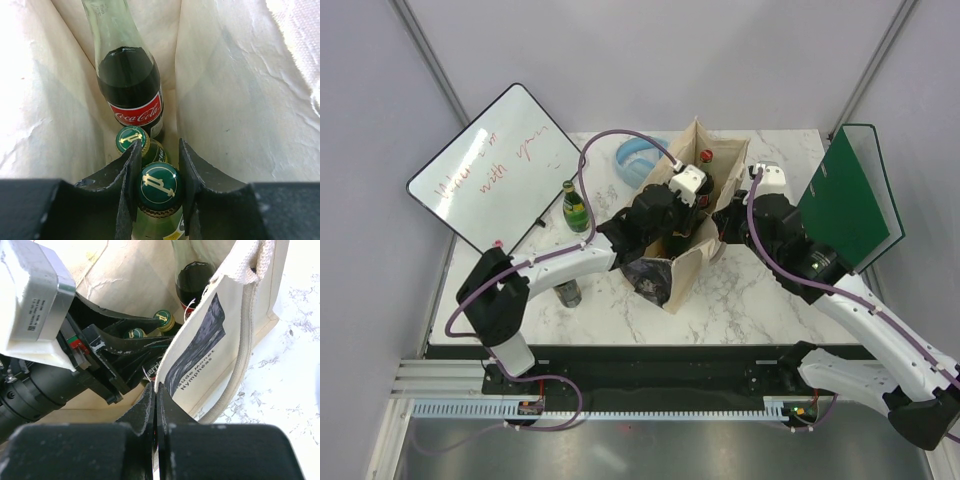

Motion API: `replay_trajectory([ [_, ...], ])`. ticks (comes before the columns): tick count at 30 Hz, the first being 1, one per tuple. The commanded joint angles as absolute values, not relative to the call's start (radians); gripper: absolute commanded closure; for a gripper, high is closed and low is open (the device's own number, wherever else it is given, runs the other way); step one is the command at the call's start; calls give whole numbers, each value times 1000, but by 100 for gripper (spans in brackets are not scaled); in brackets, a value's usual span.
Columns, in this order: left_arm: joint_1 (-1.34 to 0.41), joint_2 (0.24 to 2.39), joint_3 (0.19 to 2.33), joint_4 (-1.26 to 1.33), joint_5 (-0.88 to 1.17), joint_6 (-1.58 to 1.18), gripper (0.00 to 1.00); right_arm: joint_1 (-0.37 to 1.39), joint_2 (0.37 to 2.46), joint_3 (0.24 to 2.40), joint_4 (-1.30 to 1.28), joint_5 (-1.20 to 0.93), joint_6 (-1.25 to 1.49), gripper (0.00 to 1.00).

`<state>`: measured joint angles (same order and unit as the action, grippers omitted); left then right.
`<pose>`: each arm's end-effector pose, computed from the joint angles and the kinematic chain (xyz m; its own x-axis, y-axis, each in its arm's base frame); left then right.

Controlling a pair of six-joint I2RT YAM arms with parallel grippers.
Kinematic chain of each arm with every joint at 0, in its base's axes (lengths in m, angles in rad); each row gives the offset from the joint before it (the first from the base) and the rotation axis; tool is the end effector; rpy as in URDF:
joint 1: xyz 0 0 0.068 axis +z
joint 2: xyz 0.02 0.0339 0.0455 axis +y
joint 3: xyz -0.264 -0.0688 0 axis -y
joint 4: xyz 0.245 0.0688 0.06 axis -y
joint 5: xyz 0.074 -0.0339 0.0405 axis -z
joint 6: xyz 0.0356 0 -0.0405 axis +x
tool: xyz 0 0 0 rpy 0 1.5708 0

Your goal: Place the beverage into the canvas bag

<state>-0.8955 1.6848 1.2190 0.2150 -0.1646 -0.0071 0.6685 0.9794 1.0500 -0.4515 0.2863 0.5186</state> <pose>0.2556 -0.3098 0.2923 -0.1599 0.1884 -0.9690 0.6696 0.7419 0.0338 0.1737 0.1244 0.3696 -0.4461 0.2536 -0.8583 -0.1931 0.9092 0.3690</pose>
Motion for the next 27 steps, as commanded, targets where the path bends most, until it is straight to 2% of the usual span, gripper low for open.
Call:
replay_trajectory([
  [1,-900,1586,1247,336,-192,-23,66,672,959,1046,-351,295,514,100],
  [4,-900,1571,1252,310,-193,-26,61,672,963,1039,-351,296,511,100],
  [8,-900,1545,1261,265,-189,-41,44,672,973,1040,-351,293,515,100],
  [11,-900,1531,1292,203,-166,-48,38,672,988,1054,-365,298,526,100],
  [22,-900,1468,1361,92,-193,-61,34,672,979,1061,-376,281,523,100],
  [24,-899,1460,1406,23,-209,-61,33,672,979,1071,-382,281,511,95],
  [27,-899,1441,1469,-99,-277,-72,28,672,980,1094,-405,279,502,81],
])
